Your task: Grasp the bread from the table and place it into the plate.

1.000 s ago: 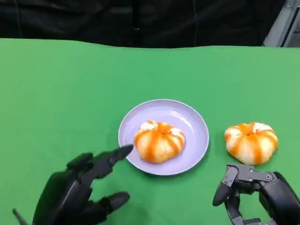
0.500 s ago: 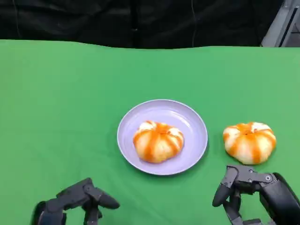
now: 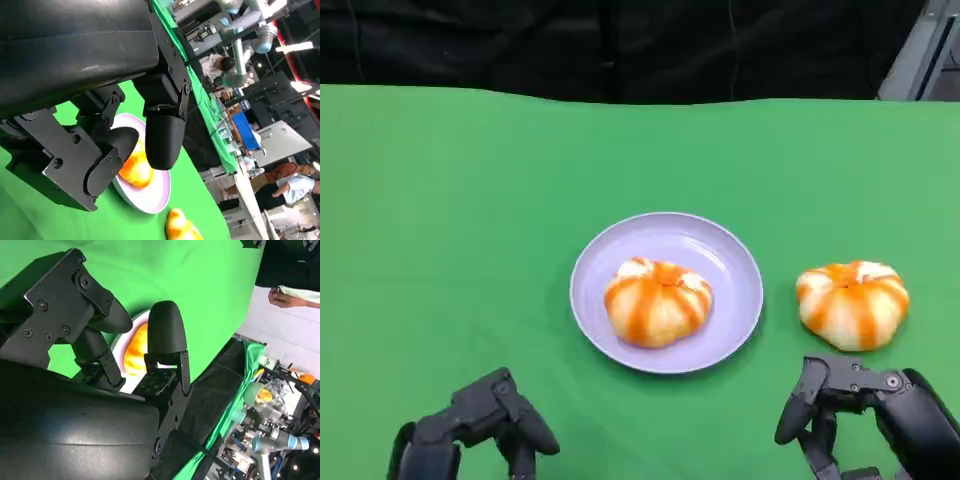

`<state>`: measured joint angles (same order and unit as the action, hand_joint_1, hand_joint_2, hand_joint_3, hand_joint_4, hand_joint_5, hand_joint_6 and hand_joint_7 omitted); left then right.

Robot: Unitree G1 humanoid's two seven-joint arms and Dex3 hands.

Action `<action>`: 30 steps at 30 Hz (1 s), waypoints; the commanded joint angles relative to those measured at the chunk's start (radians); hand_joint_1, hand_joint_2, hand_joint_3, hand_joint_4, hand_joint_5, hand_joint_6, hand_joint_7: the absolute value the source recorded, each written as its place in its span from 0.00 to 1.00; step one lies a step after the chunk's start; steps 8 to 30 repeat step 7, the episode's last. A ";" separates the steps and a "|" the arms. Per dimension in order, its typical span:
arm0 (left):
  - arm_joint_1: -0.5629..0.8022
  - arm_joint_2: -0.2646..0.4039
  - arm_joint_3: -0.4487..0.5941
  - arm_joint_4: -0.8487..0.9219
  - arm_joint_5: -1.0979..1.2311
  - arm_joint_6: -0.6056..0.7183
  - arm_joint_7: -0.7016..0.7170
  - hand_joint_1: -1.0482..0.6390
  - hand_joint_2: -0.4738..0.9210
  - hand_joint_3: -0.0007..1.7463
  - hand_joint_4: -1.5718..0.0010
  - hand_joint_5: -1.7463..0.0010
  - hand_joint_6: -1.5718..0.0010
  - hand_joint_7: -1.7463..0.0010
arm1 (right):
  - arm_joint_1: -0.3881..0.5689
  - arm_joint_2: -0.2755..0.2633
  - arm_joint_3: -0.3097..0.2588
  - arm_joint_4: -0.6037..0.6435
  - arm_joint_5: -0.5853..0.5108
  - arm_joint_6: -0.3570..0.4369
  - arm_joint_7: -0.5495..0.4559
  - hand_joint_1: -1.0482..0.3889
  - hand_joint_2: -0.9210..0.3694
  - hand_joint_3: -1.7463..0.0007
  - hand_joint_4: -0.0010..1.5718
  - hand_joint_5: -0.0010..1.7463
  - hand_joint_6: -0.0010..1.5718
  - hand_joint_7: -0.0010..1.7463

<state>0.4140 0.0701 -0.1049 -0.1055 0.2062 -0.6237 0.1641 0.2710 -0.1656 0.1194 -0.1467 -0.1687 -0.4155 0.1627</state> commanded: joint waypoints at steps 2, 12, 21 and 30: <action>-0.001 0.003 0.012 -0.001 0.017 -0.014 -0.009 0.61 0.53 0.87 0.43 0.00 0.47 0.09 | 0.002 -0.019 -0.017 0.000 0.006 -0.016 -0.006 0.75 0.49 0.22 0.57 0.96 0.55 0.72; 0.013 0.004 0.010 -0.027 0.023 -0.004 -0.014 0.60 0.53 0.87 0.43 0.00 0.46 0.09 | 0.015 -0.017 -0.015 -0.021 -0.003 -0.007 -0.010 0.75 0.48 0.22 0.58 0.96 0.55 0.72; 0.013 0.004 0.010 -0.027 0.023 -0.004 -0.014 0.60 0.53 0.87 0.43 0.00 0.46 0.09 | 0.015 -0.017 -0.015 -0.021 -0.003 -0.007 -0.010 0.75 0.48 0.22 0.58 0.96 0.55 0.72; 0.013 0.004 0.010 -0.027 0.023 -0.004 -0.014 0.60 0.53 0.87 0.43 0.00 0.46 0.09 | 0.015 -0.017 -0.015 -0.021 -0.003 -0.007 -0.010 0.75 0.48 0.22 0.58 0.96 0.55 0.72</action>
